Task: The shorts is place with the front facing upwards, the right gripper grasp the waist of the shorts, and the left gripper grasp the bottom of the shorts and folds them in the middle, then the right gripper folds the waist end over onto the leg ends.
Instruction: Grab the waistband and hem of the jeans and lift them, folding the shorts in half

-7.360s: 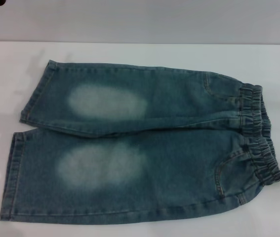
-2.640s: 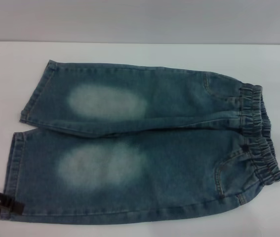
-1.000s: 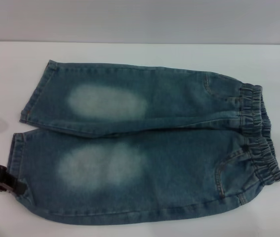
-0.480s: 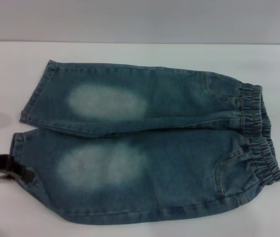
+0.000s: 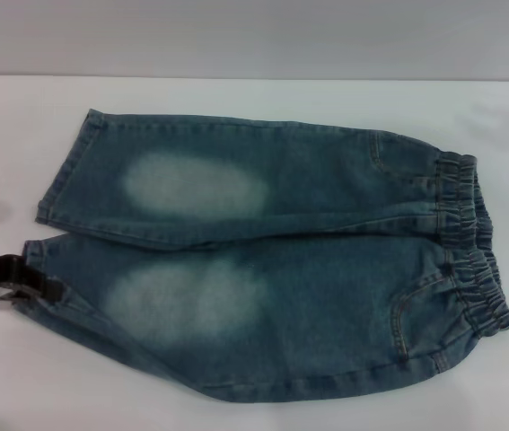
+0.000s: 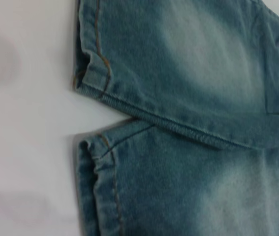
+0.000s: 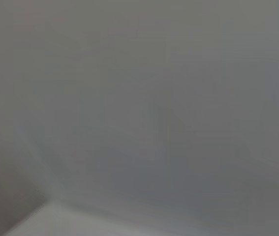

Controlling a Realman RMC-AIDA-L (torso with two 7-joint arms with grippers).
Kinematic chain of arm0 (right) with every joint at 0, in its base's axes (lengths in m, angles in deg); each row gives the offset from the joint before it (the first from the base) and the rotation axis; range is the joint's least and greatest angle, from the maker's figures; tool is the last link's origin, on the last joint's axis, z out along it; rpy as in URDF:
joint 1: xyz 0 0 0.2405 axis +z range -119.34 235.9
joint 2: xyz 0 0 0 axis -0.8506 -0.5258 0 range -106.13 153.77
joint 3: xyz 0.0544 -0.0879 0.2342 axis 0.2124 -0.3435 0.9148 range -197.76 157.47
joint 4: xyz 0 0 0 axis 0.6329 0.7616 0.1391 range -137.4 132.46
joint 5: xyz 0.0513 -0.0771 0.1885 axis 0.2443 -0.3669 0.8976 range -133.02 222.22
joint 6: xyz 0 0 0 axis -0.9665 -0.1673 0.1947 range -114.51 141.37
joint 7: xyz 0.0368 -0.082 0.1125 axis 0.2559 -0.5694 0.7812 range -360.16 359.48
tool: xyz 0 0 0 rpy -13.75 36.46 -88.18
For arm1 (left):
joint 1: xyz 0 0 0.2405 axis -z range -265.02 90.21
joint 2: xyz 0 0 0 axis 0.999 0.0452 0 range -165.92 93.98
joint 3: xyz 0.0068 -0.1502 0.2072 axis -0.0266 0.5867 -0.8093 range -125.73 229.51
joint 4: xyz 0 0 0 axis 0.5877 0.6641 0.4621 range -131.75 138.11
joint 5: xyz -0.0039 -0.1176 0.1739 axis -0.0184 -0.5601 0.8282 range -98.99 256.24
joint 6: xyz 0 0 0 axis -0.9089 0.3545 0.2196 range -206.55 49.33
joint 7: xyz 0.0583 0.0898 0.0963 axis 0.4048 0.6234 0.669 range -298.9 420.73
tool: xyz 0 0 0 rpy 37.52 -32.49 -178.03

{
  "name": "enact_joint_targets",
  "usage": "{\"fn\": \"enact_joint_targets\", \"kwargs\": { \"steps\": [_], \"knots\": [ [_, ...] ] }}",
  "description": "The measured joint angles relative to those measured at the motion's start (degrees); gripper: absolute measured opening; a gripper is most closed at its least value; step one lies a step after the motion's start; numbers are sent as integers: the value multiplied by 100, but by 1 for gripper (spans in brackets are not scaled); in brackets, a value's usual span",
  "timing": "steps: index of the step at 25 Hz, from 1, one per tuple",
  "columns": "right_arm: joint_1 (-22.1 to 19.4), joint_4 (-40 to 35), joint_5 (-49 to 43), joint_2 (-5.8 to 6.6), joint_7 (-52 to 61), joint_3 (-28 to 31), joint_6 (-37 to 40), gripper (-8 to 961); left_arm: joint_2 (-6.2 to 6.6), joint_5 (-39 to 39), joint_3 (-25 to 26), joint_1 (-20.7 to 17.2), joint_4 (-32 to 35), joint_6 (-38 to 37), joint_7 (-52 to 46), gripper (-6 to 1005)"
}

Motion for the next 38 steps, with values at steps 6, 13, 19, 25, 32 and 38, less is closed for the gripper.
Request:
{"fn": "enact_joint_targets", "kwargs": {
  "steps": [6, 13, 19, 25, 32, 38],
  "knots": [
    [342, -401, -1734, 82, 823, -28, 968, 425, -31, 0, 2, 34, 0, 92, -17, 62],
    [559, -294, -2703, -17, 889, -355, 1342, 425, -44, -8, 65, 0, 0, 240, -141, 62],
    [693, -335, -3121, -158, 846, -1360, 1828, 425, -45, -8, 90, -6, -1, 240, -160, 62],
    [663, -685, -3547, -472, 685, -1790, 2117, 425, -93, 8, 118, -15, -1, 286, -193, 62],
    [653, -660, -4127, -583, 671, -1910, 2144, 425, -104, 7, 118, -20, 0, 264, -188, 62],
    [672, -690, -4674, -741, 682, -1894, 2075, 425, -107, -2, 121, -39, -6, 274, -163, 62]
  ]
}}
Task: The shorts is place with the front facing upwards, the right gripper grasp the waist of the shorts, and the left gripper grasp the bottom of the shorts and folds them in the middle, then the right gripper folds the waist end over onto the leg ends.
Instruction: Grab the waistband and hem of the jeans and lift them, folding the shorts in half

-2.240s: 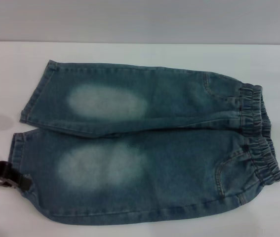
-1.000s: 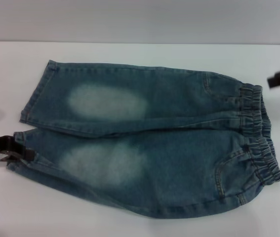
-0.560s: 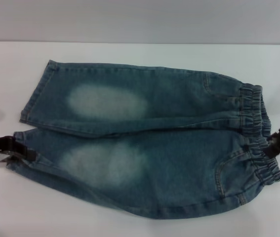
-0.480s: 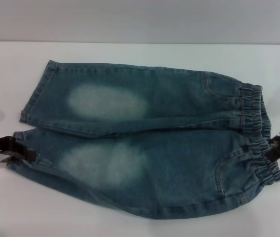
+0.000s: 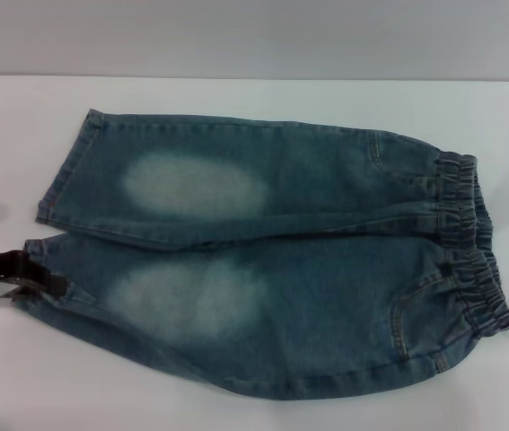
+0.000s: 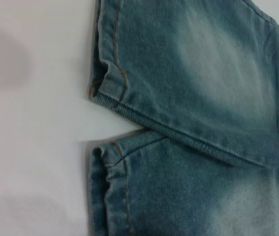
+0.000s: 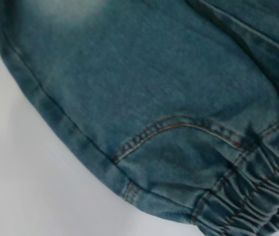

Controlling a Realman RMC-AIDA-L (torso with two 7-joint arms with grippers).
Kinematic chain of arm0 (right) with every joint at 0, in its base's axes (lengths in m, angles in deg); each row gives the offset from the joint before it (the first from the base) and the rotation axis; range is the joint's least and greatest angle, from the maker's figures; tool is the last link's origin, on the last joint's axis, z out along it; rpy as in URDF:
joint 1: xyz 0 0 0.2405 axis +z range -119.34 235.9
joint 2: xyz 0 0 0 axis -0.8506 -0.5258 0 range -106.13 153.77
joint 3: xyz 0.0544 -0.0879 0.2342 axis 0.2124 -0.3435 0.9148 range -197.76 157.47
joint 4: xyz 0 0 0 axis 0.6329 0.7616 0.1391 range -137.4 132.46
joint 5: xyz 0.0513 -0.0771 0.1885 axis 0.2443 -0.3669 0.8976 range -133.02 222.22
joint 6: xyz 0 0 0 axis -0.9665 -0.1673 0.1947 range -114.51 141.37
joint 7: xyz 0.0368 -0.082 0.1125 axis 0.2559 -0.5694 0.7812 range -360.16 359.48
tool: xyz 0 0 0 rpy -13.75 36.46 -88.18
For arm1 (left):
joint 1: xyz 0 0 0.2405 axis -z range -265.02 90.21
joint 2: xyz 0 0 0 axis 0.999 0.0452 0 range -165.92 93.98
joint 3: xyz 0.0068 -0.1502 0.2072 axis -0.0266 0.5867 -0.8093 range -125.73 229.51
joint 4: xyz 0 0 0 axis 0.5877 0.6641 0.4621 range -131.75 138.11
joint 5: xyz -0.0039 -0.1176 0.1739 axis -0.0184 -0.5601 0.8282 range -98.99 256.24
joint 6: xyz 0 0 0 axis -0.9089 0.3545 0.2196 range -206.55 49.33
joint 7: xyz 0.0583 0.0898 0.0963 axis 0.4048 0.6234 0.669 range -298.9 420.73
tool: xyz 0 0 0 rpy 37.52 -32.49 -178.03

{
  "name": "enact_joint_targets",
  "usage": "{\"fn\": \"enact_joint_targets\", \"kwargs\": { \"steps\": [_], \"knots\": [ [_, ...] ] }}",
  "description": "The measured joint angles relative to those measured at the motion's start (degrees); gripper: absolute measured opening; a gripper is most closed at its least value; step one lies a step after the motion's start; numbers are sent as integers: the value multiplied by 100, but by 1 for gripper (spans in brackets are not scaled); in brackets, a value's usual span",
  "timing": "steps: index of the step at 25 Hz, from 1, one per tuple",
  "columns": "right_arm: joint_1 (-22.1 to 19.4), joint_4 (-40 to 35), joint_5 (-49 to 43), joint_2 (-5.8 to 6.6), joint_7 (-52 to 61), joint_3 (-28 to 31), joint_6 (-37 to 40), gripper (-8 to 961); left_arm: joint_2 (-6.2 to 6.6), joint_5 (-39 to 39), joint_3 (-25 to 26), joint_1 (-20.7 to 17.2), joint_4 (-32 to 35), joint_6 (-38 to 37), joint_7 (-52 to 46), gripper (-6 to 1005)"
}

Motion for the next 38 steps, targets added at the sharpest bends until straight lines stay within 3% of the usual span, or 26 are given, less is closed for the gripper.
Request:
{"fn": "enact_joint_targets", "kwargs": {
  "steps": [27, 38],
  "knots": [
    [93, 129, -469, -247, -102, -24, -412, 425, -32, -6, 9, 104, 6, 195, -23, 62],
    [113, 134, -471, -255, -183, -149, -410, 426, -2, -6, 98, 112, 6, 201, -32, 62]
  ]
}}
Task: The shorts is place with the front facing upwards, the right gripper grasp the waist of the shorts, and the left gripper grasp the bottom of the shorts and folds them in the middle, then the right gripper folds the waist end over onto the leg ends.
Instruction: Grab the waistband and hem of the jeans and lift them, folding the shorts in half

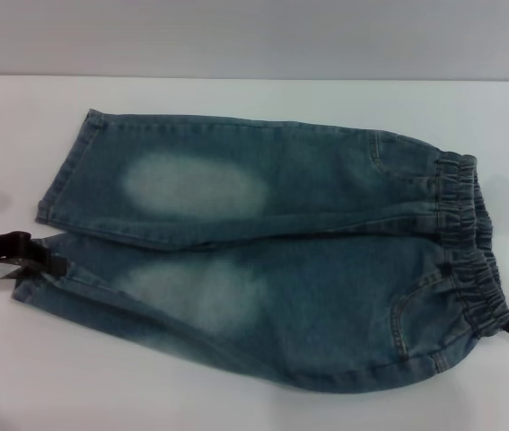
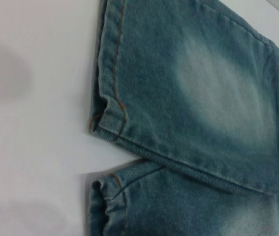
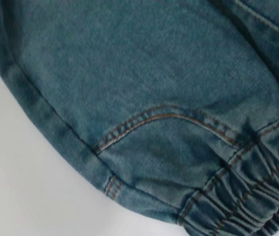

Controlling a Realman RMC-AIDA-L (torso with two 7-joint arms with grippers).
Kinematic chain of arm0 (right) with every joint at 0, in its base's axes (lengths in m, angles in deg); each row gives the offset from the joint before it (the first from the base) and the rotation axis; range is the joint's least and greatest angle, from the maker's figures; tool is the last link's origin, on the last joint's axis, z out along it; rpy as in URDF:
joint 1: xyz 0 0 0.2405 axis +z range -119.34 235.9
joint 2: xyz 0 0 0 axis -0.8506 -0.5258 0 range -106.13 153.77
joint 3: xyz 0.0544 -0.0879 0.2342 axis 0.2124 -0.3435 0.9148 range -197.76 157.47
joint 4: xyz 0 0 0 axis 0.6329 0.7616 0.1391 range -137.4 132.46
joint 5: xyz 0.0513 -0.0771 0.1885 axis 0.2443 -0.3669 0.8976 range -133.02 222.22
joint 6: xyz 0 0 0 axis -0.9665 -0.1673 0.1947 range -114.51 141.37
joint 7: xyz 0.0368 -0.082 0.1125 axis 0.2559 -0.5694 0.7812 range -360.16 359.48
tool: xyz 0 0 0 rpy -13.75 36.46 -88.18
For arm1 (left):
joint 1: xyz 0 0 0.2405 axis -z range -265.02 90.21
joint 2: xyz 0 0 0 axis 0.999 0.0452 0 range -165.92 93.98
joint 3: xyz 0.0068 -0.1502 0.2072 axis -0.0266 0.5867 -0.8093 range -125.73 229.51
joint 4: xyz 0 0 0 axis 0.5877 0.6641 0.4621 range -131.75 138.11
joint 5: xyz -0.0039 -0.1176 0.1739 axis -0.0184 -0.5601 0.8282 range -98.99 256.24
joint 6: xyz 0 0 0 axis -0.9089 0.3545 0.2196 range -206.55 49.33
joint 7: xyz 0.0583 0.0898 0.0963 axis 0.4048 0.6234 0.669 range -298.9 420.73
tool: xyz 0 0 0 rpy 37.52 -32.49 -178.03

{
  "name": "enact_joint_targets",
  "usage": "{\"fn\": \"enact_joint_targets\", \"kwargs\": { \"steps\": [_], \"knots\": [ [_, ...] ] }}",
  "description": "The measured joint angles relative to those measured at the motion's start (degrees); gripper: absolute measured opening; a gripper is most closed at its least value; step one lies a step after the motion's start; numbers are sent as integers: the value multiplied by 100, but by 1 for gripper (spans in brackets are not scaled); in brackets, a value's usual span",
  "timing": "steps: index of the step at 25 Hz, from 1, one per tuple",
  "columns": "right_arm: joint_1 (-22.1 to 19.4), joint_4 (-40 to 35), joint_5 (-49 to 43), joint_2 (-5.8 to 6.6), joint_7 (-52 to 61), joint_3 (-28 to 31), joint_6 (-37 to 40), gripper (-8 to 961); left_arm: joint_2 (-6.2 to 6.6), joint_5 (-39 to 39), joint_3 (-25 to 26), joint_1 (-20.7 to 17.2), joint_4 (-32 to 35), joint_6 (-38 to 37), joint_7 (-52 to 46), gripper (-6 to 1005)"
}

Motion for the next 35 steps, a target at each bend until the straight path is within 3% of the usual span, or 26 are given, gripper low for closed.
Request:
{"fn": "enact_joint_targets", "kwargs": {
  "steps": [13, 35],
  "knots": [
    [67, 115, -70, -74, -12, -302, -38, 426, 14, 0, -2, 61, 17, 34, 37, 62],
    [99, 114, -198, -40, -11, -287, -193, 426, -29, -9, 7, 99, 18, 118, 42, 62]
  ]
}}
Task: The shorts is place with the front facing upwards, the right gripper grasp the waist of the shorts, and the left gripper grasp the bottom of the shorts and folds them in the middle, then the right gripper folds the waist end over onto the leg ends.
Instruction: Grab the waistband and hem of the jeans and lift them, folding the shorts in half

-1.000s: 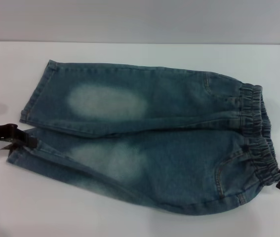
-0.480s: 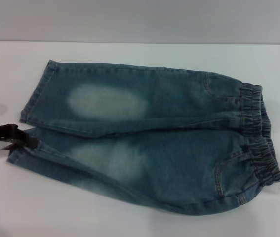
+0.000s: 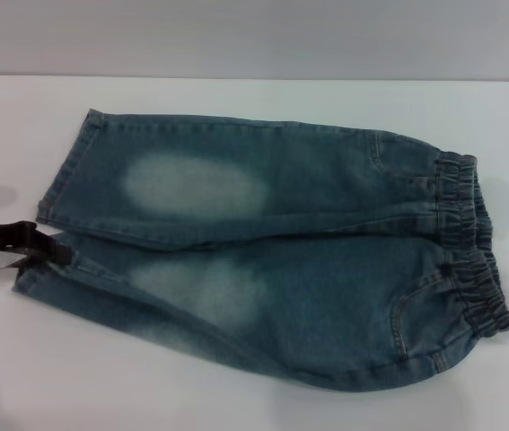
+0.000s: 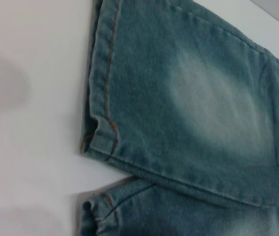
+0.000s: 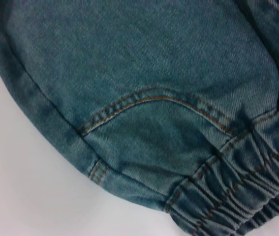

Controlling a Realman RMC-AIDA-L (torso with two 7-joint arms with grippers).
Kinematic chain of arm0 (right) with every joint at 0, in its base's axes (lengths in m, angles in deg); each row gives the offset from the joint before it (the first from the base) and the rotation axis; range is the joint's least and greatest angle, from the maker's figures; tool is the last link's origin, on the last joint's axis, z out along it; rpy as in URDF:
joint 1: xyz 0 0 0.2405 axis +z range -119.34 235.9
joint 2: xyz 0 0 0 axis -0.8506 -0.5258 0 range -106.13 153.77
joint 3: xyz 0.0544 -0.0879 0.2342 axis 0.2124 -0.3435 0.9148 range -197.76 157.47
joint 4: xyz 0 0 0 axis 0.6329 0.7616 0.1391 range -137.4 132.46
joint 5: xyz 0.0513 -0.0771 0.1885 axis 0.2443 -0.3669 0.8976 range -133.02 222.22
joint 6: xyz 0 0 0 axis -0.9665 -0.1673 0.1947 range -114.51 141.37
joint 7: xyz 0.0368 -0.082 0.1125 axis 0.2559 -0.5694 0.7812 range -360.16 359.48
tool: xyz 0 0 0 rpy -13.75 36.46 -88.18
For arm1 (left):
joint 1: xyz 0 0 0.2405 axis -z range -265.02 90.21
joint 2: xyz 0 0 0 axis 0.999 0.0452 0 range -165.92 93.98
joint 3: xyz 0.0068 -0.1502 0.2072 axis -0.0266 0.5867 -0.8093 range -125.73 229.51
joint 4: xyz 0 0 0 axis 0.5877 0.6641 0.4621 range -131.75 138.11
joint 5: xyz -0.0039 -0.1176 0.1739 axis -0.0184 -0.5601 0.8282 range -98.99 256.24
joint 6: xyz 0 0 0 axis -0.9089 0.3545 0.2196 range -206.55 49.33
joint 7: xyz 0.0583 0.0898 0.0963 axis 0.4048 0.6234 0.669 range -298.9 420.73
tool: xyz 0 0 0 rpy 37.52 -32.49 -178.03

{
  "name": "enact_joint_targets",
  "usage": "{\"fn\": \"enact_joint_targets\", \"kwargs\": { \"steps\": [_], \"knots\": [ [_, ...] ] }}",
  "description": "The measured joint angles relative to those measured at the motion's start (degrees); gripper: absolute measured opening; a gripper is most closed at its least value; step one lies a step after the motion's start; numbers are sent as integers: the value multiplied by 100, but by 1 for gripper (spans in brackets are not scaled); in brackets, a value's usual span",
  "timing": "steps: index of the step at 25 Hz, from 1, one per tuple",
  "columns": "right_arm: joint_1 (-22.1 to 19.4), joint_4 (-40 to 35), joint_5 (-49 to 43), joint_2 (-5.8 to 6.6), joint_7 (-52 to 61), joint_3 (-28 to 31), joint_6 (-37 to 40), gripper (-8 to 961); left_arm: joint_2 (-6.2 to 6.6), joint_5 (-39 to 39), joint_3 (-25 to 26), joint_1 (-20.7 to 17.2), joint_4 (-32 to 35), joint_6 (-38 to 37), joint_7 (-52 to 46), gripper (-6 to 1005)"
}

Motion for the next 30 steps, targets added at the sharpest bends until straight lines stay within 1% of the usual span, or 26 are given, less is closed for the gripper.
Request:
{"fn": "enact_joint_targets", "kwargs": {
  "steps": [11, 17, 30],
  "knots": [
    [97, 193, 21, -32, -20, -13, -135, 426, -1, 0, 13, 48, 26, 34, 9, 62],
    [161, 255, 51, -94, -63, 20, -162, 426, 0, 0, 47, 50, 63, 39, 10, 63],
    [203, 250, 400, -123, -130, 52, -79, 426, 17, 1, 47, 49, 70, 88, 59, 63]
  ]
}}
